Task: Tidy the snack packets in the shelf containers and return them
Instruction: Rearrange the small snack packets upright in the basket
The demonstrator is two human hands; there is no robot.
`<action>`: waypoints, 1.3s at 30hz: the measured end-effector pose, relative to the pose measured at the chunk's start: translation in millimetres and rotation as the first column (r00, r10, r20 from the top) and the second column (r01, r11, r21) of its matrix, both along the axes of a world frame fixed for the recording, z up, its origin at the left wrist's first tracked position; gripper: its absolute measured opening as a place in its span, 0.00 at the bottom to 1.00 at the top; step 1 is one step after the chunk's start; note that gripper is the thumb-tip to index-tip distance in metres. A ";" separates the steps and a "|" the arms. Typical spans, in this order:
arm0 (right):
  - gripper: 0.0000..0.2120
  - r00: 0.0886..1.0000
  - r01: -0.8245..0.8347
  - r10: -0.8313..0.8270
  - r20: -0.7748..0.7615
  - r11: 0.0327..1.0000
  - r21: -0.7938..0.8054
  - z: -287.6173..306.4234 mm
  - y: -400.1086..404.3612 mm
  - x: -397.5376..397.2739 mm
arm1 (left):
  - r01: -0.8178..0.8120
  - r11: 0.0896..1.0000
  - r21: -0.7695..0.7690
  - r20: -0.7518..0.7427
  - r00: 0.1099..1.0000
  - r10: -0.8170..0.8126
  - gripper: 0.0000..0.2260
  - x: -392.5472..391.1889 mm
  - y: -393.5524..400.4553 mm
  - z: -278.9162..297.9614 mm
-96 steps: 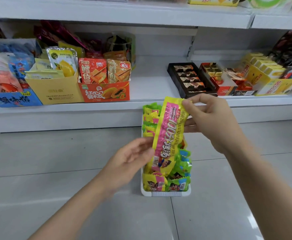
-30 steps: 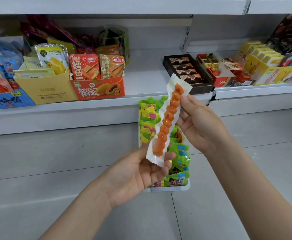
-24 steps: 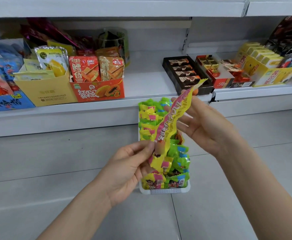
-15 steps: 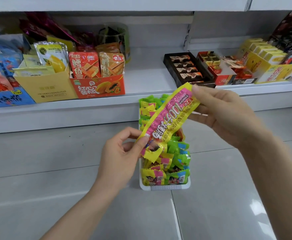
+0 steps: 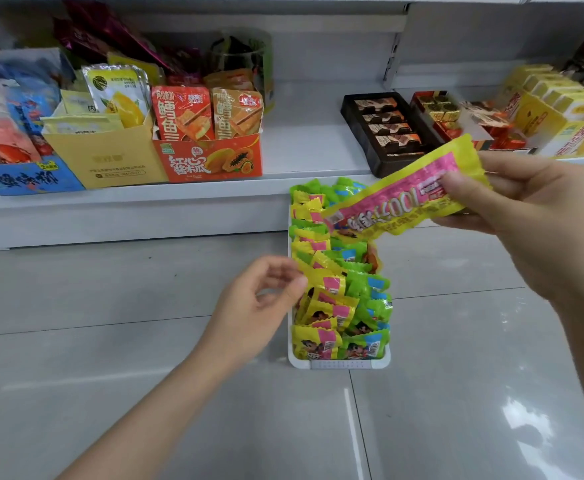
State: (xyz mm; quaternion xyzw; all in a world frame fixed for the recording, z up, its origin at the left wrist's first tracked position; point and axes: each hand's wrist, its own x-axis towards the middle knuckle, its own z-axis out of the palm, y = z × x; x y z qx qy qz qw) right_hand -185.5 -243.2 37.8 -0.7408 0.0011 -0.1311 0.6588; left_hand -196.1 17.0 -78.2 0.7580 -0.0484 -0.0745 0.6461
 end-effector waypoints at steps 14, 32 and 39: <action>0.08 0.995 -0.069 0.069 -0.070 0.998 -0.003 -5.7 -2.2 -16.2 | 0.165 0.958 0.236 -0.131 0.982 -0.137 0.07 -1.2 0.5 -15.0; 0.11 0.968 -0.244 0.207 -0.143 0.626 -0.741 -73.1 76.4 -13.3 | 0.240 0.957 0.161 -0.153 0.964 -0.216 0.13 -11.4 18.2 -15.1; 0.07 0.944 -0.330 0.178 -0.278 0.461 -0.824 -71.6 78.7 -5.5 | 0.229 0.959 0.169 -0.146 0.968 -0.205 0.08 -10.1 18.6 -16.8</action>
